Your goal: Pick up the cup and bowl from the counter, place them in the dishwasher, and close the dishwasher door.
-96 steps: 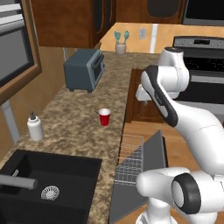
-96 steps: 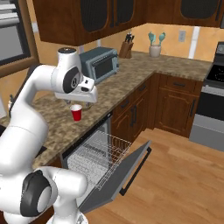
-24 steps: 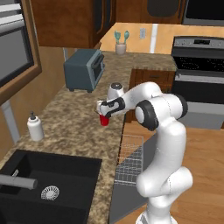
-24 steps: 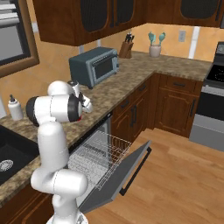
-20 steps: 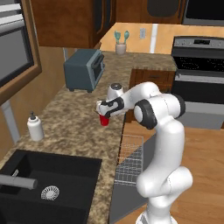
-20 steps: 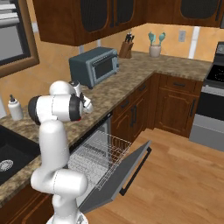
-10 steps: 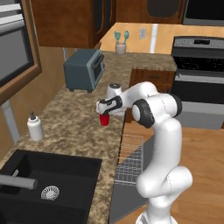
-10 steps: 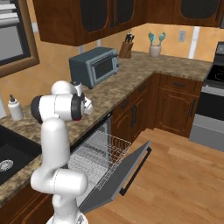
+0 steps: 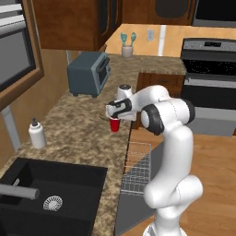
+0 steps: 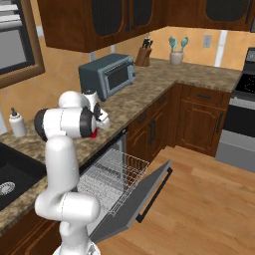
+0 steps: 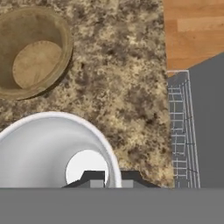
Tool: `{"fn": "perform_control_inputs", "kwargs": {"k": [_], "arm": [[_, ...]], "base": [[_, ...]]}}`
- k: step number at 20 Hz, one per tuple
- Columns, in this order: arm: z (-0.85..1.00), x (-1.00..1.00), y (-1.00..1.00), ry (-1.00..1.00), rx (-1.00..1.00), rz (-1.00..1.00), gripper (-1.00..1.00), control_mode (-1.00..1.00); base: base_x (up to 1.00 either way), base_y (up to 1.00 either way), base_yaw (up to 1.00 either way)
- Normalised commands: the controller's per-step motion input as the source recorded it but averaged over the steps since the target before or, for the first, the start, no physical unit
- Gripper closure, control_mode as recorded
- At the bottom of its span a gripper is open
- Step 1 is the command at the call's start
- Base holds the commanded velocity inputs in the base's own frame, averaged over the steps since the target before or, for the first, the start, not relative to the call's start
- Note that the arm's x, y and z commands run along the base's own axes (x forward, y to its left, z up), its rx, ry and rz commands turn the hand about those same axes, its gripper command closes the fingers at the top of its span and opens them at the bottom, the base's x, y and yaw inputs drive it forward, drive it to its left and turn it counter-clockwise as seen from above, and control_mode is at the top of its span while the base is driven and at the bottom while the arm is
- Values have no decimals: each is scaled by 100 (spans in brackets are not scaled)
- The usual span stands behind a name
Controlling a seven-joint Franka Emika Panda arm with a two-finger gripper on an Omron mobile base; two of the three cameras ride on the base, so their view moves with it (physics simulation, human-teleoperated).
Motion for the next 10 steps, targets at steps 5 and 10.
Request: {"fn": "perform_control_inputs", "kwargs": {"k": [5,10], "arm": [[0,-37,-100,2,4,-11,100,-100],[0,-30,-100,4,12,-9,100,-100]], "base": [[0,0,0],[0,0,0]]}}
